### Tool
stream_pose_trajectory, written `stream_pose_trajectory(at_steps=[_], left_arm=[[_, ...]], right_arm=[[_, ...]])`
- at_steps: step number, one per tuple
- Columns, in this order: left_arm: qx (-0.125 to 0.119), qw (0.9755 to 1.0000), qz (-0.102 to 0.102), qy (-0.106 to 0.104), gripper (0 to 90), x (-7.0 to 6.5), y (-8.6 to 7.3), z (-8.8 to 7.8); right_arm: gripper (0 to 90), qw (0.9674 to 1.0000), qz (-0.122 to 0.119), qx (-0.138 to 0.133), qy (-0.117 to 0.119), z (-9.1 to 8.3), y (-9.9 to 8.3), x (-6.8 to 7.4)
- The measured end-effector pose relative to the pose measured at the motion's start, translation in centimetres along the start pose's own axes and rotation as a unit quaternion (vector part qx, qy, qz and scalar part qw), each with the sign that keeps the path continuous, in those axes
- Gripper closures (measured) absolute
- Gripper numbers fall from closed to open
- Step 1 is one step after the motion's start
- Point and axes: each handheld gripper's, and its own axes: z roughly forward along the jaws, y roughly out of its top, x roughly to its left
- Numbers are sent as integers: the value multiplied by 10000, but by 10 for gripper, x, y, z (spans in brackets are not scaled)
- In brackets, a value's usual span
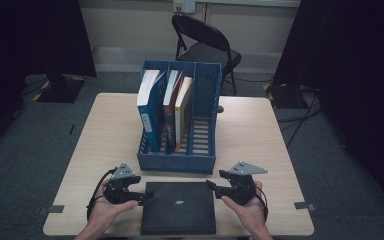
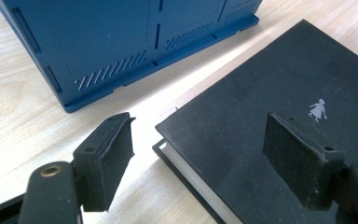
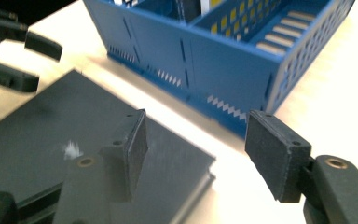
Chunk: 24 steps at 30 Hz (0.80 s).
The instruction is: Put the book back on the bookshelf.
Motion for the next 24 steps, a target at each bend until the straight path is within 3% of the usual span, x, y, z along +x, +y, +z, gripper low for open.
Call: stream_pose_trajectory(at_steps=[3,7,10,15,18,20,24], left_arm=[[18,10000,55,48,273,-2,1,3],[118,9998,153,-61,305,-4,1,8],[212,9994,269,-103,312,-6,2,13],[208,9994,289,-21,295,-5,2,17],[204,9993,292,-93,297,-2,3,21],[137,9994,290,-131,317,-1,4,24],[112,9991,287,-299,313,3,6,29]], right_arm=[[378,9997,113,183,78,-2,-14,-1],[404,9994,185,238,162,-4,-26,1],[434,9991,133,320,239,-1,-33,5],[444,9982,115,468,370,6,-37,8],[473,9970,119,573,512,12,-39,11],[465,9970,34,637,443,15,-39,14],[595,9975,-42,594,376,15,-36,10]])
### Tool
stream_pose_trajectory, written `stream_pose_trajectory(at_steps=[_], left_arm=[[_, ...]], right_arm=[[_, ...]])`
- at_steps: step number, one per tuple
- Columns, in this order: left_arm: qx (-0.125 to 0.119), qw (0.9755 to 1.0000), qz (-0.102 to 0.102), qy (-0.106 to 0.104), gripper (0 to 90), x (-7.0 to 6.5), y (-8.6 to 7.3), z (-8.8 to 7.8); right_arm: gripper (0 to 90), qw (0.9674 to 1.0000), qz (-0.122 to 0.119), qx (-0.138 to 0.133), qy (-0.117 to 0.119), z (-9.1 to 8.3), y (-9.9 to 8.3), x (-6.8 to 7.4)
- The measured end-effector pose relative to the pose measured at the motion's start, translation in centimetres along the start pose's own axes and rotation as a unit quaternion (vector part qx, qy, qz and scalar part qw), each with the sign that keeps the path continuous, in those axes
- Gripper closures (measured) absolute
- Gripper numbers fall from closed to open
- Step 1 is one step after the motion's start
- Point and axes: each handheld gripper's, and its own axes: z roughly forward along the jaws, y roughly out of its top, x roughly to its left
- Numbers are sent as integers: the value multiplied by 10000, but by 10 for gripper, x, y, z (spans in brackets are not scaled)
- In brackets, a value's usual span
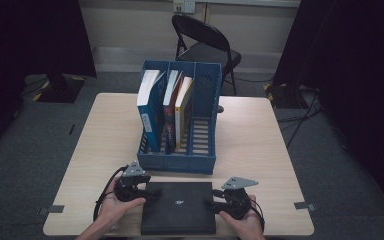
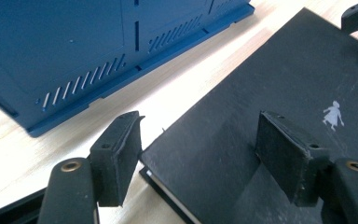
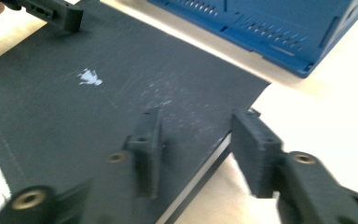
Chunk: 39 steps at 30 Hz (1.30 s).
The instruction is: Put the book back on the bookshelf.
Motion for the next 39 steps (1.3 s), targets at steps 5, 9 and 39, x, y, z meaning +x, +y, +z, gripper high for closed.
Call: stream_pose_trajectory(at_steps=[5,9,39], left_arm=[[-84,9995,259,-160,385,-5,1,3],[-4,9991,389,-163,423,-9,1,0],[124,9989,224,-389,445,-7,1,-1]], right_arm=[[613,9999,-9,-72,74,5,2,-1],[620,9998,-77,-101,145,11,5,-1],[593,9991,-142,-62,400,3,-8,18]])
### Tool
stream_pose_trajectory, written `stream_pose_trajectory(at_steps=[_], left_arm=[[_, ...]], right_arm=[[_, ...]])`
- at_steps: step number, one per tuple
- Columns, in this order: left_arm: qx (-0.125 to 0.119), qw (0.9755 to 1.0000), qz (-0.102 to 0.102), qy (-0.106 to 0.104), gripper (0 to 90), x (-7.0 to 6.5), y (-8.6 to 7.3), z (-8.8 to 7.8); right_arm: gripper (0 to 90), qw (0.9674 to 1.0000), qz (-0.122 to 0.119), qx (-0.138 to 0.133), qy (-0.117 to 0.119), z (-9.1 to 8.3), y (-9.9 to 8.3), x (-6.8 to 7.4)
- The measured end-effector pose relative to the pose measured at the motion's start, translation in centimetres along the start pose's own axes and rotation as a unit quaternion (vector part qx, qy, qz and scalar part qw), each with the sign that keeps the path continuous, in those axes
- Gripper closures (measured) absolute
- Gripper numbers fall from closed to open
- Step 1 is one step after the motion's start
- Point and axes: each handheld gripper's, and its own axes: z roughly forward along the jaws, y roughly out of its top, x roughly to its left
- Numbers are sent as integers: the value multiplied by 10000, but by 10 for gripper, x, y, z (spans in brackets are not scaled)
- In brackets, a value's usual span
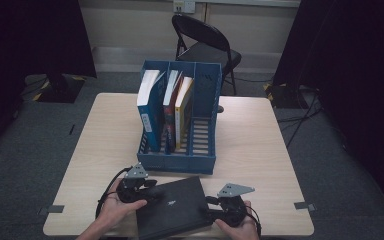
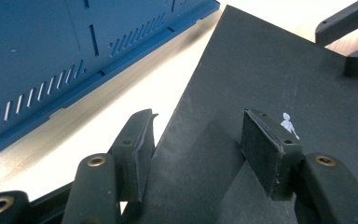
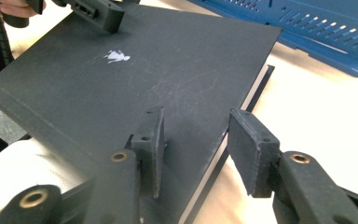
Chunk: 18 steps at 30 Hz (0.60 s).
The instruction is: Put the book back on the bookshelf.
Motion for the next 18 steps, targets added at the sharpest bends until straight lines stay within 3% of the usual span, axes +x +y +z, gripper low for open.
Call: stream_pose_trajectory(at_steps=[5,11,18], left_arm=[[45,10000,-67,-22,454,3,-2,-4],[156,9998,-117,20,462,1,-5,-10],[361,9993,15,-111,434,-5,-9,-17]], right_arm=[[663,9998,-159,-77,-126,6,7,-2],[686,9997,-202,-103,-45,15,14,-6],[716,9994,-306,-141,-73,27,24,-8]])
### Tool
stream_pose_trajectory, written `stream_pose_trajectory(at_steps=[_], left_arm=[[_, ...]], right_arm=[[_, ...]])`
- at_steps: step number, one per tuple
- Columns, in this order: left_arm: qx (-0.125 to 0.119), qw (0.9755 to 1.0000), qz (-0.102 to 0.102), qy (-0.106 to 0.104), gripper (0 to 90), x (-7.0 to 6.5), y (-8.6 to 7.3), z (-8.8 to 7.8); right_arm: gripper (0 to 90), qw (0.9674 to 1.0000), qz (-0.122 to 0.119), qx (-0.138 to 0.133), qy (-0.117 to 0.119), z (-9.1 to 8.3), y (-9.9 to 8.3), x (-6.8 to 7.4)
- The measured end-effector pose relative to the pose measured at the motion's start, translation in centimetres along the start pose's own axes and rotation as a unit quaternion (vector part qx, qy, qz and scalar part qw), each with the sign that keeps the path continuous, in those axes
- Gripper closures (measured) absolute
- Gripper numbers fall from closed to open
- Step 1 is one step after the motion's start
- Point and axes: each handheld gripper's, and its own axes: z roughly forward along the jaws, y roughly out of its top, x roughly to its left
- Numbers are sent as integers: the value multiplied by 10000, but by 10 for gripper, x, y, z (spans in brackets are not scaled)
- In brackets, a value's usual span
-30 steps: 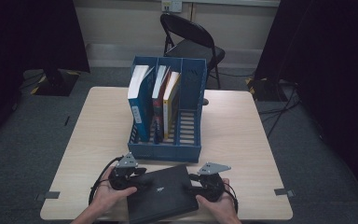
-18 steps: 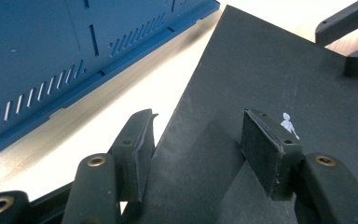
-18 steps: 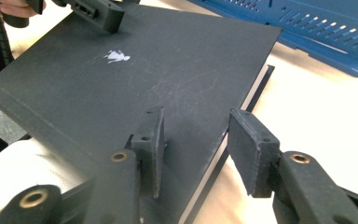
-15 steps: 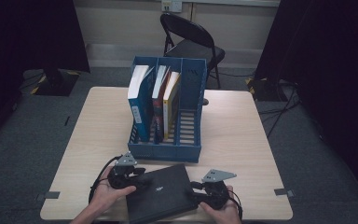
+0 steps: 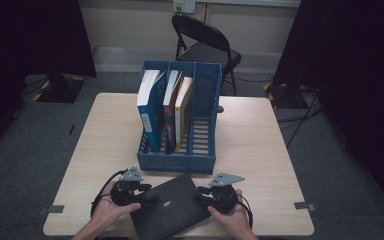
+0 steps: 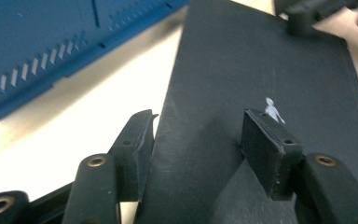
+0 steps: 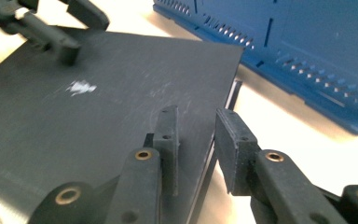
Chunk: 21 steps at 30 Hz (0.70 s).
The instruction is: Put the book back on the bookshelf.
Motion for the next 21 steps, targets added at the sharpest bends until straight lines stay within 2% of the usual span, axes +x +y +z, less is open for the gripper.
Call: stream_pose_trajectory(at_steps=[1,3,5,7,8,13,17,21], left_arm=[[49,10000,14,-28,433,-1,-1,-2],[-11,10000,-26,-1,433,-2,-3,-2],[-62,10000,-55,35,431,-3,-1,1],[-80,9999,-121,38,427,-3,2,5],[-111,9998,-189,26,423,-3,3,8],[-159,9996,-211,-68,396,-3,7,15],[-172,9994,-260,-152,417,0,7,15],[-158,9990,-345,-248,421,3,7,16]], right_arm=[[718,10000,-5,-7,-11,1,1,1],[720,10000,18,-51,3,2,0,1],[712,9999,136,-56,35,1,0,0],[619,9996,209,14,169,0,-1,0],[615,9997,186,22,158,-2,-1,1],[587,9994,280,-94,190,-25,-10,4],[566,9992,345,-21,199,-36,-23,9],[553,9994,254,56,213,-42,-29,18]])
